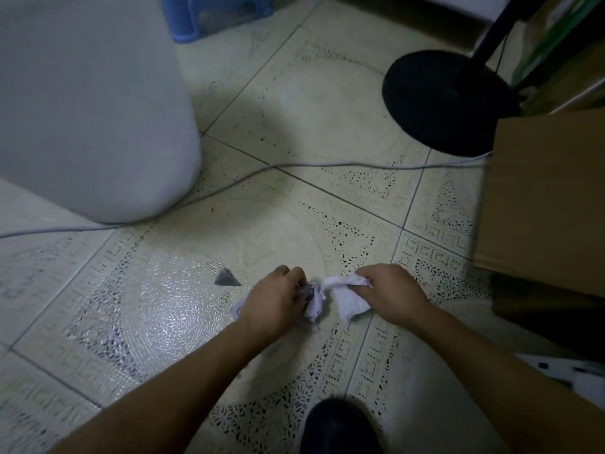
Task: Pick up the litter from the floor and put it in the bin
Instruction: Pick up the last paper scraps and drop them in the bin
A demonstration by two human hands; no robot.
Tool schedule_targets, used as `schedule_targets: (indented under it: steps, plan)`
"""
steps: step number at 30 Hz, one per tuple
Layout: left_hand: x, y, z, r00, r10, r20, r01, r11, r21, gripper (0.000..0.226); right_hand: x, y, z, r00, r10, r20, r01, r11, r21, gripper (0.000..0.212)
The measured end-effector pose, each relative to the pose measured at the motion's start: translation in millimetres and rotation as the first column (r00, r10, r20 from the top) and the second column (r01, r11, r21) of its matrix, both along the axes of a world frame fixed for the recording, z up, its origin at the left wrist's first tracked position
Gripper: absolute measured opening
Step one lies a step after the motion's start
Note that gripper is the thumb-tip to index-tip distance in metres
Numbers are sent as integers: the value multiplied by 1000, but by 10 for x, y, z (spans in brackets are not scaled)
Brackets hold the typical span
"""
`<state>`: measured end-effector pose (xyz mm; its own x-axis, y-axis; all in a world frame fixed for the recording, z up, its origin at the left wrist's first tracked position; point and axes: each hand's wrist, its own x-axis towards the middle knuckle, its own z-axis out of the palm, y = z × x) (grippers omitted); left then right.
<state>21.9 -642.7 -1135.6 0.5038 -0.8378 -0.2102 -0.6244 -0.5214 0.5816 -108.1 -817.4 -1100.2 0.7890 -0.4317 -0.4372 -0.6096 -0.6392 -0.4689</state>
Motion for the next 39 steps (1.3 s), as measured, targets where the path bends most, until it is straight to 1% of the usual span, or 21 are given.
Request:
schedule_targets:
  steps: [2, 4, 8, 11, 12, 14, 17, 19, 21, 22, 25, 27, 30, 32, 33, 34, 36, 37, 39]
  plan:
    - [83, -31, 66, 997, 61, -36, -62, 998, -25, 26, 119, 7, 97, 999, -6, 46, 5, 999, 37, 24]
    - [175, -64, 159, 987, 143, -76, -148, 987, -63, 34, 244, -7, 187, 998, -25, 60, 21, 997, 74, 21]
    - [432, -150, 438, 966, 248, -71, -256, 952, -169, 22, 443, -68, 451, 985, -81, 152, 70, 995, 77, 23]
    - [691, -228, 777, 952, 298, -68, -305, 908, -286, 21, 667, -118, 823, 968, -62, 245, 48, 997, 64, 27]
    - [788, -258, 921, 951, 307, -48, -306, 895, -324, 20, 763, -134, 978, 959, -57, 278, 42, 997, 61, 30]
    - [997, -307, 1260, 948, 315, 32, -278, 877, -392, 19, 965, -169, 1301, 936, -50, 348, 32, 998, 55, 27]
    - [1330, -366, 1873, 935, 327, 134, -220, 835, -505, 15, 1274, -233, 1804, 891, -68, 449, 71, 997, 9, 29]
    - [1535, -370, 2312, 921, 348, 178, -189, 796, -575, 16, 1512, -201, 2163, 836, -81, 542, 100, 995, -6, 35]
    - [1732, -331, 2714, 903, 361, 232, -153, 776, -611, 18, 1772, -97, 2531, 759, -84, 645, 104, 995, 6, 39]
    - [1829, -294, 2892, 893, 362, 266, -131, 776, -617, 20, 1907, -30, 2709, 720, -75, 690, 104, 995, 0, 37]
    - [2137, -70, 3313, 855, 367, 366, -75, 786, -614, 17, 2321, 187, 3126, 630, -54, 775, 100, 995, -12, 18]
    - [2345, 163, 3468, 829, 388, 403, -77, 793, -605, 13, 2605, 366, 3275, 589, -32, 807, 80, 997, -18, 18]
    - [2620, 579, 3424, 800, 454, 393, -164, 795, -585, 11, 2998, 671, 3303, 582, 29, 813, 86, 992, -97, 8]
    - [2778, 846, 3275, 783, 510, 357, -255, 786, -563, 12, 3214, 859, 3205, 612, 47, 790, 115, 982, -148, 2]
    - [2844, 957, 3194, 777, 525, 347, -295, 791, -536, 15, 3292, 944, 3133, 653, 47, 756, 105, 983, -152, 7]
    - [2894, 1049, 3121, 776, 529, 345, -326, 803, -498, 21, 3339, 1019, 3051, 709, 57, 703, 64, 987, -145, 17]
    - [2932, 1177, 3003, 788, 504, 353, -363, 844, -395, 39, 3328, 1151, 2858, 807, 135, 575, -78, 989, -122, 42]
    - [2924, 1212, 2964, 800, 475, 367, -358, 868, -344, 46, 3281, 1186, 2764, 824, 207, 528, -150, 977, -149, 48]
    - [2862, 1237, 2934, 817, 397, 418, -294, 910, -290, 47, 3184, 1191, 2646, 816, 367, 447, -247, 920, -304, 49]
